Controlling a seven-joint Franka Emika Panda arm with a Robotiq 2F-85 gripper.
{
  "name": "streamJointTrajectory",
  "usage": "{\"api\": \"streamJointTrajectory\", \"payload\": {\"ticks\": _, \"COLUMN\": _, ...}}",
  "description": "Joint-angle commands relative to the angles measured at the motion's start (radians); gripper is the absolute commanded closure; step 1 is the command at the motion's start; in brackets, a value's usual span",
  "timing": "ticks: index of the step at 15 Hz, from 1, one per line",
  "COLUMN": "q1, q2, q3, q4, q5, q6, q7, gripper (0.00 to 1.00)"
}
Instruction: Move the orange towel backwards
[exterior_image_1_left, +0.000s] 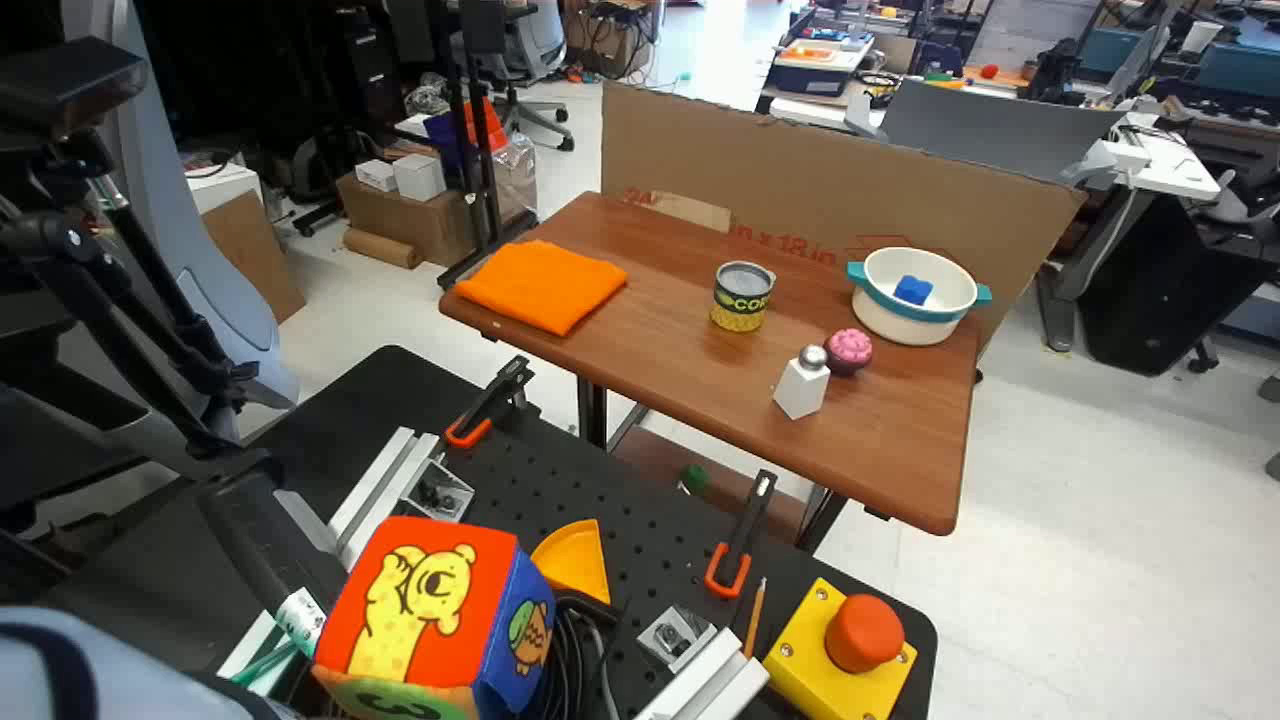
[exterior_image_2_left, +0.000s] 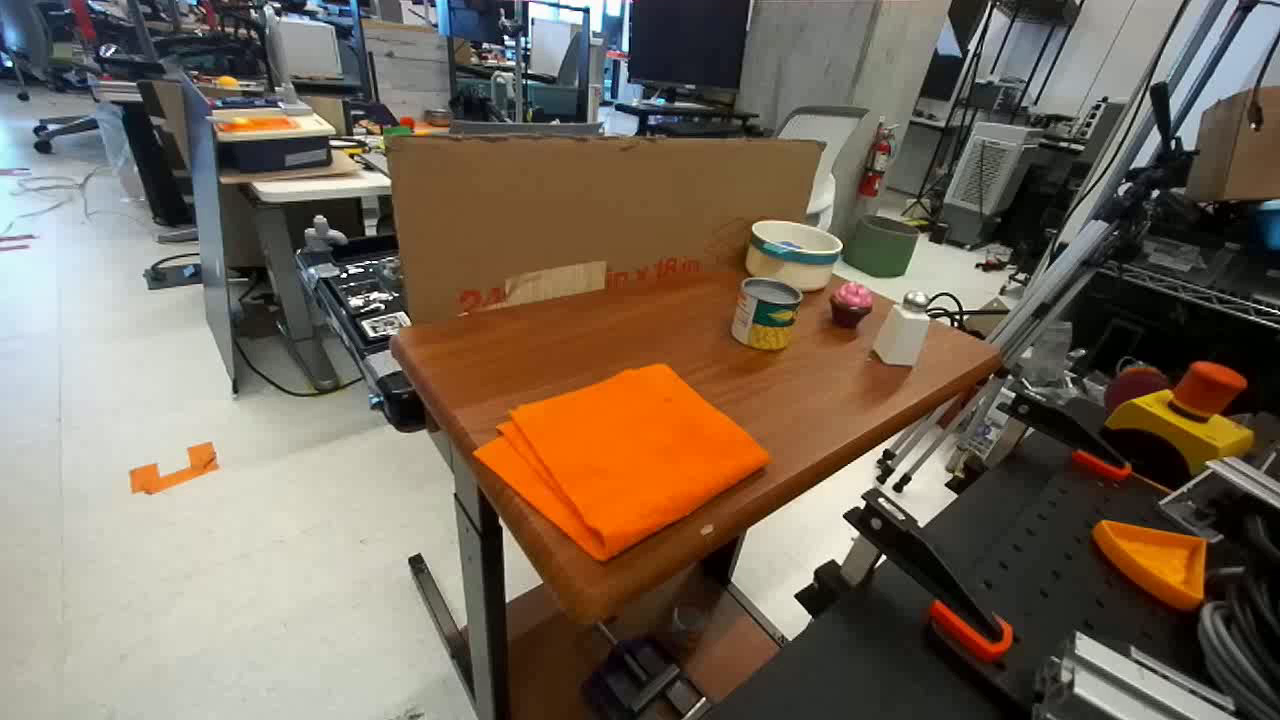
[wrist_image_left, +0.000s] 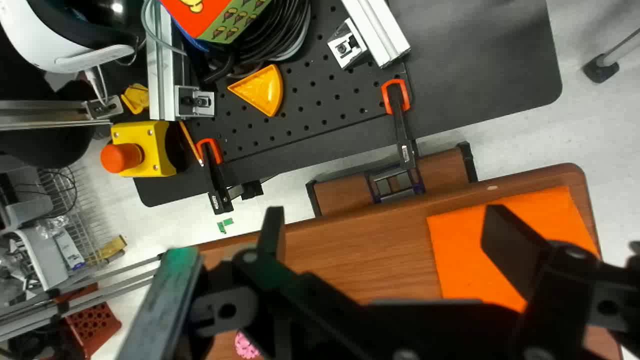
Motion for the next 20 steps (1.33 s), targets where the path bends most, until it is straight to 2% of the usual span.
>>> {"api": "streamJointTrajectory", "payload": {"ticks": 1, "q1": 0.043, "q2": 0.008, "q3": -0.039, "q4": 0.002, "q5": -0.015, "q6": -0.003, "q7": 0.014, "gripper": 0.0}}
{"api": "streamJointTrajectory", "payload": {"ticks": 7, "q1": 0.04, "q2": 0.044, "q3": -0.048, "q4": 0.014, "q5": -0.027, "q6": 0.02, "q7": 0.009, "gripper": 0.0}}
{"api": "streamJointTrajectory", "payload": {"ticks": 9, "q1": 0.038, "q2": 0.075, "q3": -0.062, "q4": 0.005, "q5": -0.049, "q6": 0.086, "q7": -0.013, "gripper": 0.0}}
{"api": "streamJointTrajectory", "payload": {"ticks": 12, "q1": 0.04, "q2": 0.133, "q3": -0.094, "q4": -0.03, "q5": -0.104, "q6": 0.25, "q7": -0.094, "gripper": 0.0}}
{"api": "streamJointTrajectory", "payload": {"ticks": 16, "q1": 0.062, "q2": 0.236, "q3": -0.162, "q4": -0.057, "q5": -0.033, "q6": 0.39, "q7": -0.285, "gripper": 0.0}}
{"api": "streamJointTrajectory", "payload": {"ticks": 20, "q1": 0.083, "q2": 0.313, "q3": -0.229, "q4": -0.094, "q5": 0.075, "q6": 0.454, "q7": -0.577, "gripper": 0.0}}
